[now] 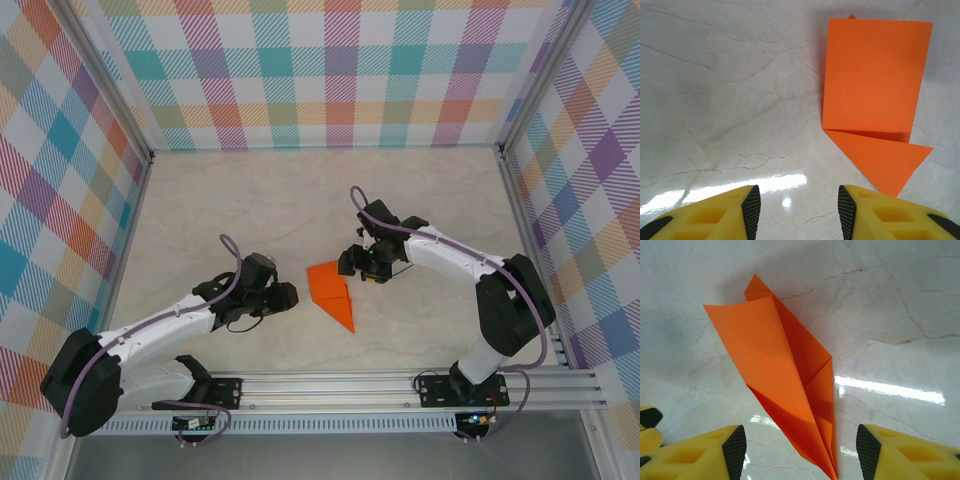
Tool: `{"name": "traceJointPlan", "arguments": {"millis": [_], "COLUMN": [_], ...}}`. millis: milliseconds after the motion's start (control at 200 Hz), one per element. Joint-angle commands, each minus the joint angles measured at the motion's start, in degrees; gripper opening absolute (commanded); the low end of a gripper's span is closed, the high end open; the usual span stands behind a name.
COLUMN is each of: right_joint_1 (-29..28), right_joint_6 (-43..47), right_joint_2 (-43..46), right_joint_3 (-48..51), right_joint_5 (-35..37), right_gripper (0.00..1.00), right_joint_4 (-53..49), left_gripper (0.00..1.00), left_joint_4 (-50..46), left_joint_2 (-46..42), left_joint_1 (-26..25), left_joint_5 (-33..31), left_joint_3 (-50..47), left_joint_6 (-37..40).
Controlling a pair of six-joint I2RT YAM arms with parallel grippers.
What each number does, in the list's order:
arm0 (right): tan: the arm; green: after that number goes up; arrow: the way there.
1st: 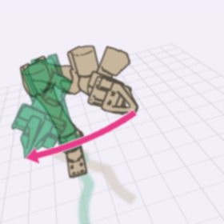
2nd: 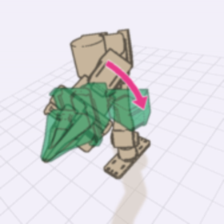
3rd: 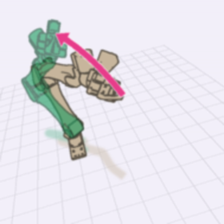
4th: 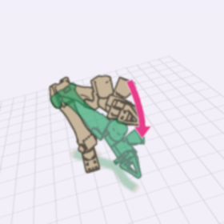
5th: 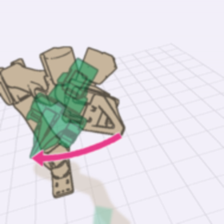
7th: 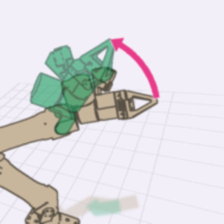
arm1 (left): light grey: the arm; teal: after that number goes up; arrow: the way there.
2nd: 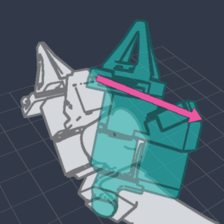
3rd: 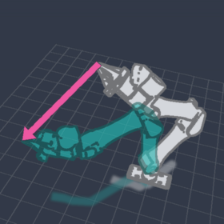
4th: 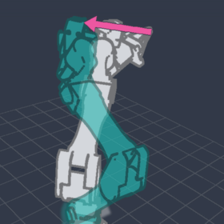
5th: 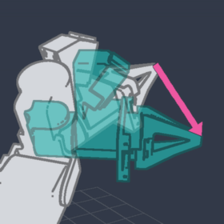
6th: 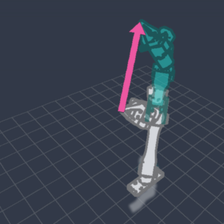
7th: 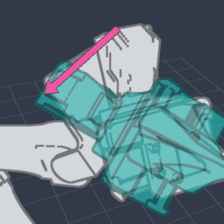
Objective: Fold a paper plane with a square sheet of paper (pick it up from the middle)
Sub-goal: Turn over the paper at the center of the table.
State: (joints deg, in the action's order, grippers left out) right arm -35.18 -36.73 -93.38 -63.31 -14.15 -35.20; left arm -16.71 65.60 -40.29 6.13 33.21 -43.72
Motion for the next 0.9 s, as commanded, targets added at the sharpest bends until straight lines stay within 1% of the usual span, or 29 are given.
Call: {"name": "traceJointPlan", "arguments": {"millis": [0, 90, 245, 350, 390, 435, 620, 705, 800, 840, 895], "right_joint_1": [0.37, 0.61, 1.34, 1.60, 1.84, 2.32, 4.84, 5.79, 6.00, 6.04, 6.00], "right_joint_6": [1.12, 1.31, 0.97, 0.24, -0.42, -1.66, -8.35, -11.90, -14.27, -14.25, -13.57], "right_joint_2": [-2.86, -5.09, -9.71, -10.94, -10.82, -10.20, -6.53, -4.58, -2.79, -2.57, -2.40], "right_joint_3": [-0.35, -0.98, -2.00, -1.32, -0.62, 0.73, 8.91, 13.40, 17.20, 17.79, 17.91], "right_joint_5": [-7.37, -7.51, -8.30, -10.19, -10.17, -10.63, -12.17, -12.65, -12.38, -12.63, -12.65], "right_gripper": [0.59, 0.58, 0.50, 0.40, 0.33, 0.27, 0.14, 0.11, 0.12, 0.14, 0.21], "right_joint_4": [7.09, 8.36, 10.84, 13.83, 14.91, 17.18, 27.25, 32.94, 37.23, 37.68, 37.06], "left_gripper": [0.47, 0.47, 0.47, 0.47, 0.47, 0.47, 0.47, 0.47, 0.47, 0.47, 0.47], "left_joint_4": [4.70, 5.51, 6.07, 5.97, 5.98, 5.93, 6.42, 7.02, 7.64, 7.83, 8.13], "left_joint_2": [3.22, 4.83, 6.75, 7.69, 7.85, 7.99, 9.16, 9.93, 10.67, 11.02, 11.46], "left_joint_1": [0.24, 0.17, 0.06, -0.09, -0.14, -0.16, -0.40, -0.66, -0.97, -1.10, -1.19], "left_joint_5": [5.19, 5.56, 6.55, 7.12, 7.27, 7.23, 7.58, 8.10, 8.37, 8.43, 8.59], "left_joint_3": [1.81, 2.20, 2.41, 2.47, 2.46, 2.56, 3.16, 3.48, 3.92, 4.09, 4.16], "left_joint_6": [0.02, -0.56, -0.94, -0.93, -0.94, -1.02, -1.11, -1.33, -1.52, -1.50, -1.55]}}
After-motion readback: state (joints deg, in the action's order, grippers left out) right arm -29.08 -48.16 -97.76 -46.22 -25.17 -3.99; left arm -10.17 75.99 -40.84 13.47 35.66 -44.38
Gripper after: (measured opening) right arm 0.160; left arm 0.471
